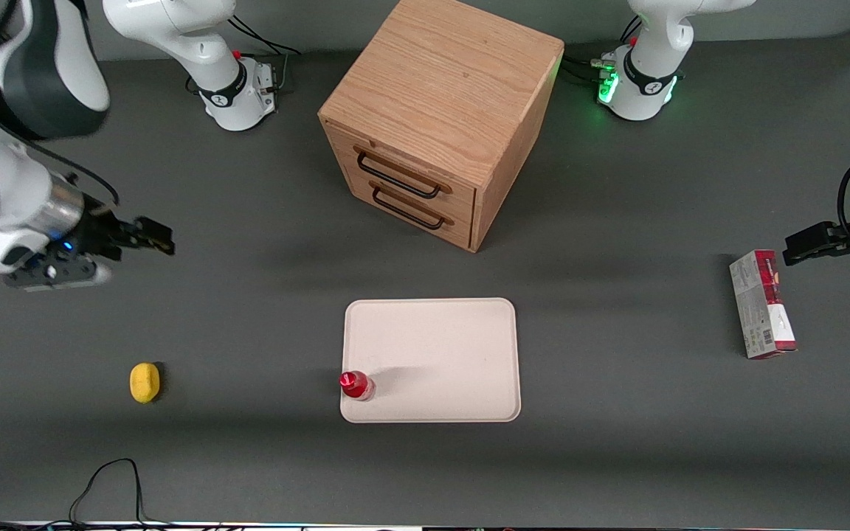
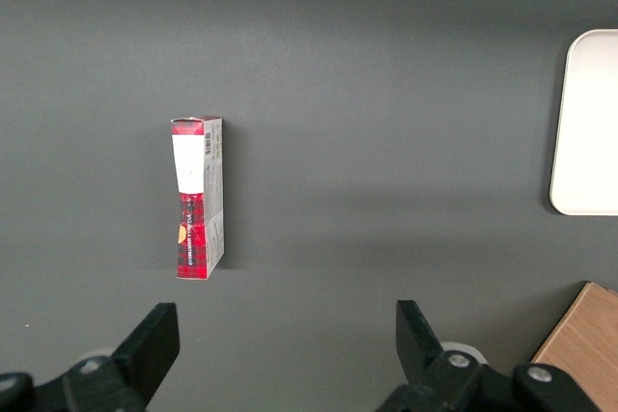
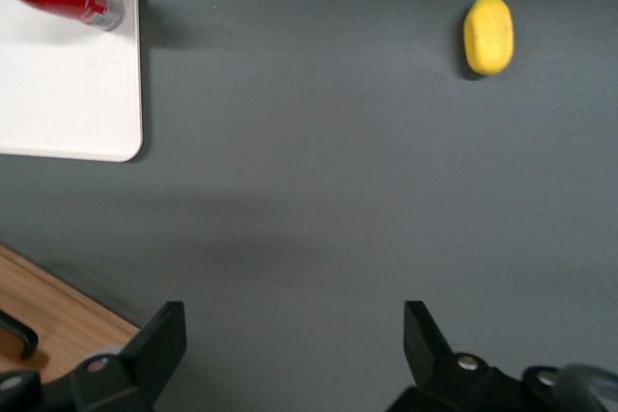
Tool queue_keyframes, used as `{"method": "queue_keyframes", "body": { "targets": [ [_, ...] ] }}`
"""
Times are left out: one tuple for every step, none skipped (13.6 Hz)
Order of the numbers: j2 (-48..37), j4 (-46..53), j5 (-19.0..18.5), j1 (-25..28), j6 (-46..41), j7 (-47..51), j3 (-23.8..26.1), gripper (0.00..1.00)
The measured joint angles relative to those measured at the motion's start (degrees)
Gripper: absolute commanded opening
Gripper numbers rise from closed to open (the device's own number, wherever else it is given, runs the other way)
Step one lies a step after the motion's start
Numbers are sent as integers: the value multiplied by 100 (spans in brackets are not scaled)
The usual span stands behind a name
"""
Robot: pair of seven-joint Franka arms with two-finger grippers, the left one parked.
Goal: Place coke bottle on tray
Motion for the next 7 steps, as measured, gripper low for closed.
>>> {"method": "queue_keyframes", "body": {
  "targets": [
    [-186,-59,0,-74,-97,-65,-5,100],
    [-282,-32,0,-113,-194,-92,-5,100],
    [-324,33,0,-127,-298,-103,0,100],
    [-325,148,0,-166,-452,-134,42,100],
    [-320,261,0,-265,-632,-178,156,100],
    [-317,343,0,-360,-757,-186,274,100],
    [-316,384,0,-401,-790,-188,338,100]
  ]
}}
